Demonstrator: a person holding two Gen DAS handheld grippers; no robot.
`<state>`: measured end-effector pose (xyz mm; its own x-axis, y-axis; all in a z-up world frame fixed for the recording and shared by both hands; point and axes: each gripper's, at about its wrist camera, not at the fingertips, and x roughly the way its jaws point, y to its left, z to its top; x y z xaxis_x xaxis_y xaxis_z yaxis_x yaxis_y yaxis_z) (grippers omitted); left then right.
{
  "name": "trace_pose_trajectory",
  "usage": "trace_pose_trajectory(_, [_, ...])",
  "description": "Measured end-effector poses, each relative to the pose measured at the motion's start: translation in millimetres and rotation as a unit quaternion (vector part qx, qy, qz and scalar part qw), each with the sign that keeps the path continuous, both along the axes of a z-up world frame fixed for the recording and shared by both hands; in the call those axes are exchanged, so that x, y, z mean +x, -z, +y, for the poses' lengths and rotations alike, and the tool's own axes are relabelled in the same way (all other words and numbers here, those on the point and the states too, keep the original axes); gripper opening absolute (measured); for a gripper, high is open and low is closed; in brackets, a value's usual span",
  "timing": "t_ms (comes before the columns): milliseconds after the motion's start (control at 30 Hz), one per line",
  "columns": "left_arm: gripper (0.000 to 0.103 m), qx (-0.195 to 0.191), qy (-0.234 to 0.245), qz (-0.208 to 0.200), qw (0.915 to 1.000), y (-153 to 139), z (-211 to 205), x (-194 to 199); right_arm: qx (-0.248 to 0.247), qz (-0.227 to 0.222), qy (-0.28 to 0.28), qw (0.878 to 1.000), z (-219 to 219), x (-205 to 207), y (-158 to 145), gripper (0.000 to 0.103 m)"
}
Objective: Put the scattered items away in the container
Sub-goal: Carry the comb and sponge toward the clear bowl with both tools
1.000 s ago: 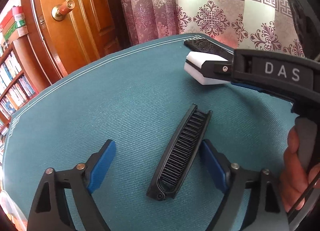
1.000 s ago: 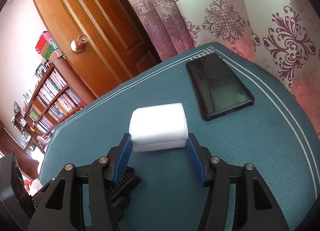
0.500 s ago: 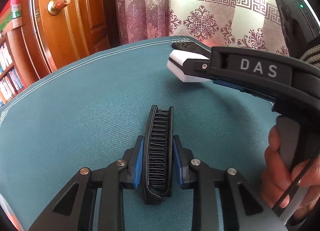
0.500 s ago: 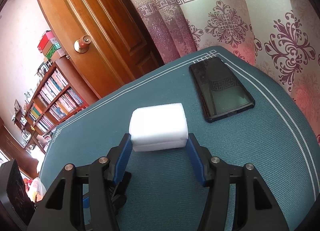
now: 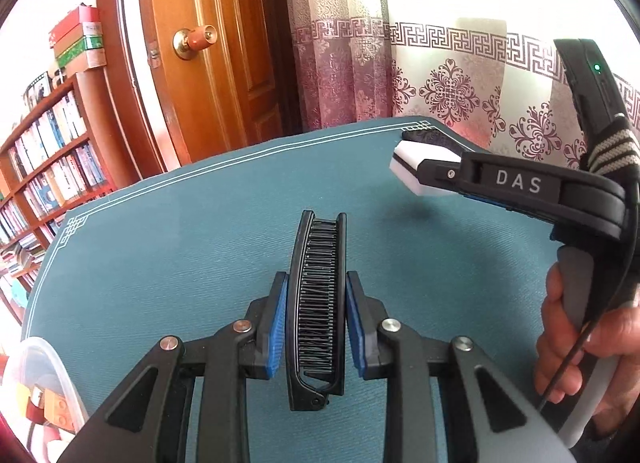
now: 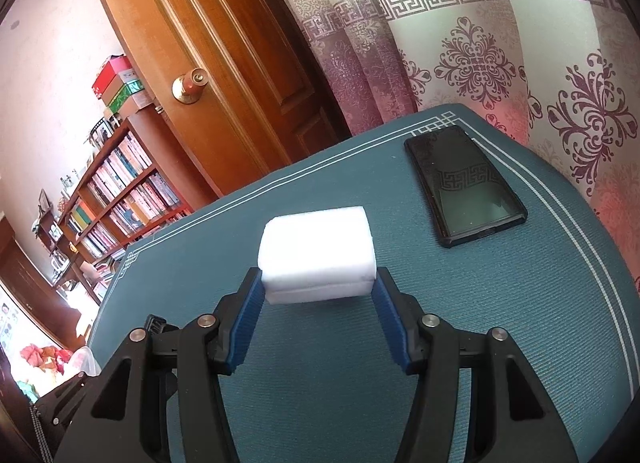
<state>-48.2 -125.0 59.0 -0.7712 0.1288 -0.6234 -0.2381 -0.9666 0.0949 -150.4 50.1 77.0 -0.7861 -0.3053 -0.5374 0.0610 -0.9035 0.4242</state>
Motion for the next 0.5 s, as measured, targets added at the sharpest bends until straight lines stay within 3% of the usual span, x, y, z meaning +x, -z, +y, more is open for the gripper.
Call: trace_pose_trajectory(500, [0.031, 0.015, -0.079, 0.034, 0.9962, -20, -78, 30, 0.013, 0.011, -0.075, 0.997, -55, 22, -10, 0.059])
